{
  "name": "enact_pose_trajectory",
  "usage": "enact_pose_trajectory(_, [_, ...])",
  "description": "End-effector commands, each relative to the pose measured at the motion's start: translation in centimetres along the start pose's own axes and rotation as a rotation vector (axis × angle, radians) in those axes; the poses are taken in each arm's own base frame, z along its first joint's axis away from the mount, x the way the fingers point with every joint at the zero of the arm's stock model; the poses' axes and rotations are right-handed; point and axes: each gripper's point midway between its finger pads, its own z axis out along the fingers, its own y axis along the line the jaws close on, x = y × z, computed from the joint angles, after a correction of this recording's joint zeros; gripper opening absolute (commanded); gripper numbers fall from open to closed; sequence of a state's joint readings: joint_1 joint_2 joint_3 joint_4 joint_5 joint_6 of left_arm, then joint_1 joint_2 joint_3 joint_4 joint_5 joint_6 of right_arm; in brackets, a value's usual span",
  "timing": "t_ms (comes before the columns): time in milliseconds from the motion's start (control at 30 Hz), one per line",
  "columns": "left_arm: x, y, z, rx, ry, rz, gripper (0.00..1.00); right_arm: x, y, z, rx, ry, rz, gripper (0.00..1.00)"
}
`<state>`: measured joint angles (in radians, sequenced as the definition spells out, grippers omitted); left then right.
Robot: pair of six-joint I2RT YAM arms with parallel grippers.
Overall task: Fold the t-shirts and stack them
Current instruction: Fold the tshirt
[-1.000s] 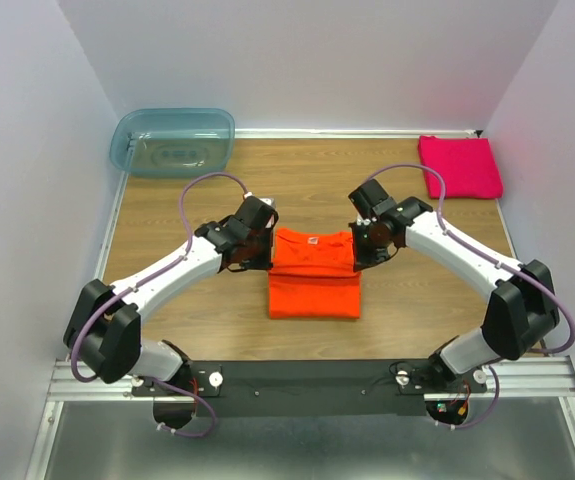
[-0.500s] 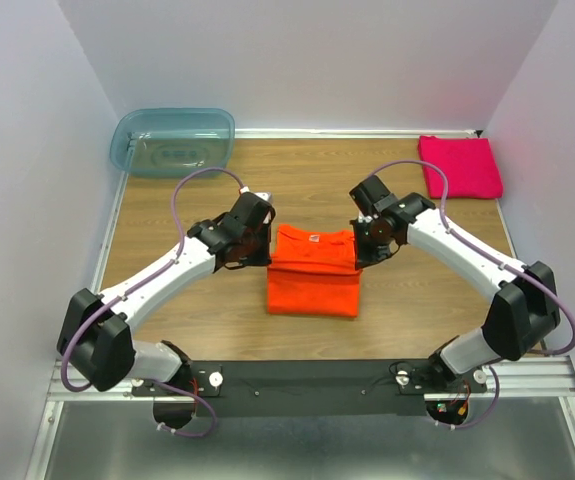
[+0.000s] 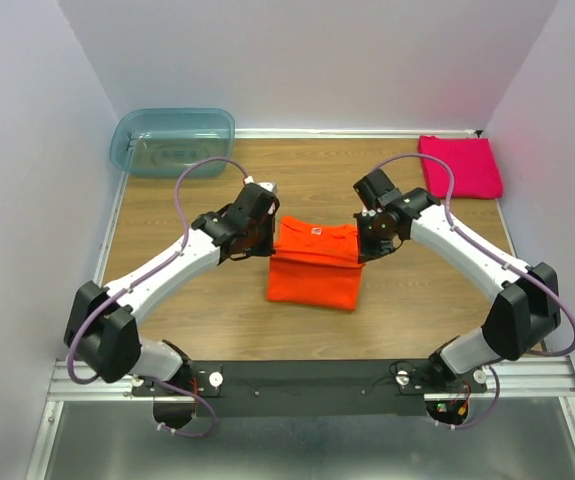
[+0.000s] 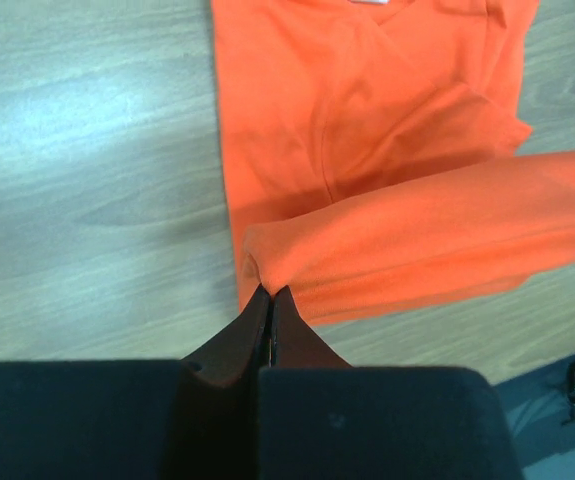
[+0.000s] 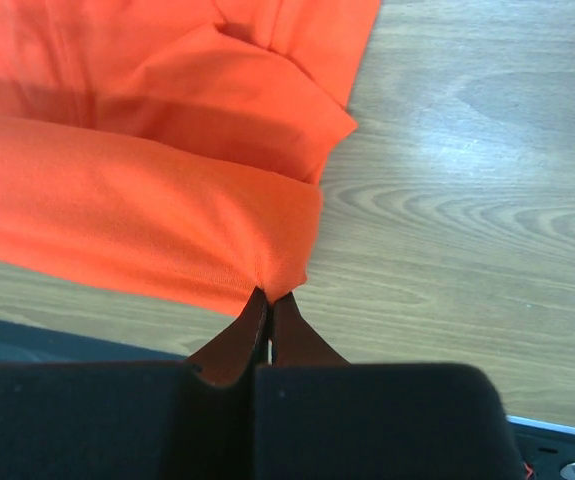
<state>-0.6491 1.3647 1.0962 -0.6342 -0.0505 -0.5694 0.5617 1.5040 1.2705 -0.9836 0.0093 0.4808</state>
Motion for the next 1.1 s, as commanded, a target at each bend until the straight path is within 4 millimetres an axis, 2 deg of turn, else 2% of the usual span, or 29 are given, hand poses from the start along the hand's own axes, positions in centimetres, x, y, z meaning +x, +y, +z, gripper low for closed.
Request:
enact_pose_trajectory(0, [-1.9, 2.3, 2.2, -0.105, -0.042, 0.034, 0.0, 0.2, -3.0, 1.7, 0.123, 0.025, 0.011, 0.01])
enact_pose_trajectory(167, [-4.8, 2.9, 4.7, -0.113, -0.094, 0.041, 0.0, -1.6, -3.9, 4.0, 0.144, 0.001, 0.036, 0.01])
enact_pose_trajectory(200, [-4.6, 3.2, 5.8, -0.125, -0.077, 0.045, 0.0, -1.8, -4.1, 4.4, 0.145, 0.0, 0.039, 0.01])
enact_pose_trajectory(267, [-5.4, 3.2, 6.8, -0.124, -0.09, 0.055, 0.0, -2.5, -4.5, 5.6, 0.145, -0.008, 0.055, 0.01])
enact_pose_trajectory(300, [-5.1, 3.6, 7.7, -0.14, -0.07, 0.06, 0.0, -2.7, -4.6, 6.0, 0.15, -0.008, 0.055, 0.01])
enact_pose_trajectory(433, [-5.6, 3.8, 9.3, -0.145, -0.08, 0.07, 0.0, -3.5, -5.3, 7.9, 0.161, -0.011, 0.072, 0.01])
enact_pose_trajectory(567, [-5.8, 3.8, 10.6, -0.141, -0.089, 0.081, 0.0, -3.1, -6.0, 9.8, 0.182, 0.011, 0.091, 0.01])
enact_pose_trajectory(667, [-6.4, 3.8, 11.2, -0.138, -0.117, 0.091, 0.07, -3.1, -6.3, 10.2, 0.198, 0.0, 0.111, 0.04])
enact_pose_trajectory(700, [-6.7, 3.7, 11.3, -0.138, -0.125, 0.093, 0.11, -3.1, -6.4, 10.2, 0.203, -0.005, 0.115, 0.07])
enact_pose_trajectory(733, [-6.9, 3.8, 11.3, -0.141, -0.13, 0.095, 0.22, -3.3, -6.4, 9.9, 0.202, -0.018, 0.12, 0.15])
enact_pose_trajectory(767, [-7.3, 3.5, 11.1, -0.136, -0.14, 0.095, 0.3, -3.6, -6.3, 9.5, 0.198, -0.033, 0.121, 0.31])
enact_pose_trajectory(800, [-7.8, 3.3, 10.6, -0.129, -0.156, 0.095, 0.42, -4.2, -6.0, 8.4, 0.183, -0.07, 0.123, 0.38])
enact_pose_trajectory(867, [-8.5, 3.1, 9.6, -0.125, -0.185, 0.097, 0.58, -5.2, -5.5, 6.9, 0.153, -0.118, 0.111, 0.52])
enact_pose_trajectory(900, [-9.3, 2.8, 8.4, -0.116, -0.215, 0.094, 0.65, -5.5, -5.2, 6.3, 0.143, -0.138, 0.092, 0.56])
enact_pose_trajectory(933, [-9.7, 2.7, 7.8, -0.116, -0.235, 0.092, 0.71, -6.2, -4.8, 4.7, 0.122, -0.186, 0.083, 0.59])
enact_pose_trajectory(1000, [-10.5, 2.3, 6.0, -0.098, -0.281, 0.086, 0.72, -6.7, -4.0, 3.4, 0.089, -0.225, 0.045, 0.65])
enact_pose_trajectory(1033, [-10.6, 2.3, 4.8, -0.091, -0.302, 0.077, 0.72, -6.7, -2.7, 2.6, 0.03, -0.245, 0.007, 0.65])
enact_pose_trajectory(1067, [-10.2, 2.4, 5.0, -0.094, -0.292, 0.075, 0.72, -6.8, -1.6, 1.9, -0.026, -0.258, -0.004, 0.65])
